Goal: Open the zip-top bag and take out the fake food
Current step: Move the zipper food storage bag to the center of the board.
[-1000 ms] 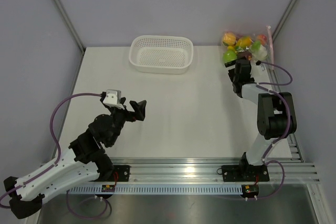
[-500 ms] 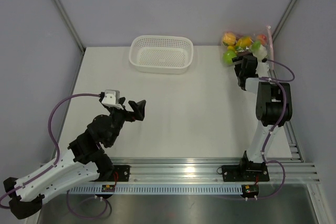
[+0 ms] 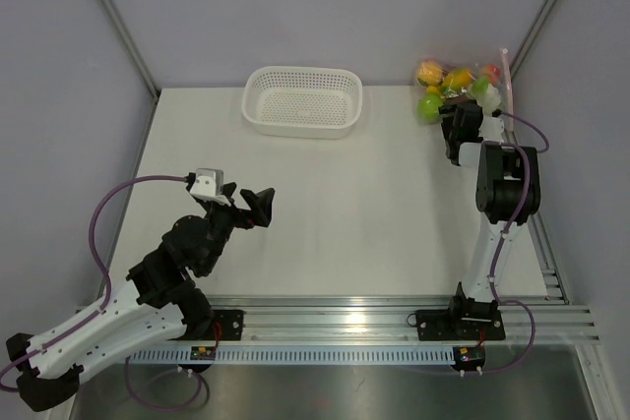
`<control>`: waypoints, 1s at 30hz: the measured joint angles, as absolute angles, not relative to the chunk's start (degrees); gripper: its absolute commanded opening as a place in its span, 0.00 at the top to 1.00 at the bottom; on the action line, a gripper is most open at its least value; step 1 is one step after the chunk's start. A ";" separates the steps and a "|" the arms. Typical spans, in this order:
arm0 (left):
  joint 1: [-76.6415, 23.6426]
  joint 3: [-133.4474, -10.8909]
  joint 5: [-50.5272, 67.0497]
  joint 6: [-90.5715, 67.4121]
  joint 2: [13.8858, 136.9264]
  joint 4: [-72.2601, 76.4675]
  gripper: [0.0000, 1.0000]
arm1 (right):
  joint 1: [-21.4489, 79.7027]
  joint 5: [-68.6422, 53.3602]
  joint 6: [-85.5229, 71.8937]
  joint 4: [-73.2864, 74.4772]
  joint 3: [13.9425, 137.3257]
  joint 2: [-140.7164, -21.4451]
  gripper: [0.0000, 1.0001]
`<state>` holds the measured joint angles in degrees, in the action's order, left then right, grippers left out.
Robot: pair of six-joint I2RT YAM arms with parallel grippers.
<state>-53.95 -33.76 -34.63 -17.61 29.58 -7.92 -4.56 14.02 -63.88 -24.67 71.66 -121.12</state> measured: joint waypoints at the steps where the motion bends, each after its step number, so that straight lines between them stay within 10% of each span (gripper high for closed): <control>1: -53.93 -33.76 -34.61 -17.63 29.58 -7.92 0.01 | -4.69 14.04 -63.99 -24.84 72.12 -121.67 0.17; 9: -53.95 -33.76 -34.46 -17.85 29.58 -7.92 0.01 | -5.06 14.33 -64.01 -26.20 75.05 -123.96 0.50; 20: -53.95 -33.76 -34.41 -17.85 29.58 -7.92 0.01 | -5.13 14.31 -64.31 -27.22 78.30 -126.54 0.62; 26: -53.93 -33.76 -34.39 -17.85 29.58 -7.92 0.01 | -5.32 13.89 -64.31 -27.88 79.09 -127.59 1.00; 30: -53.93 -33.76 -34.30 -17.85 29.58 -7.92 0.01 | -5.32 13.52 -64.73 -28.27 79.05 -127.59 1.00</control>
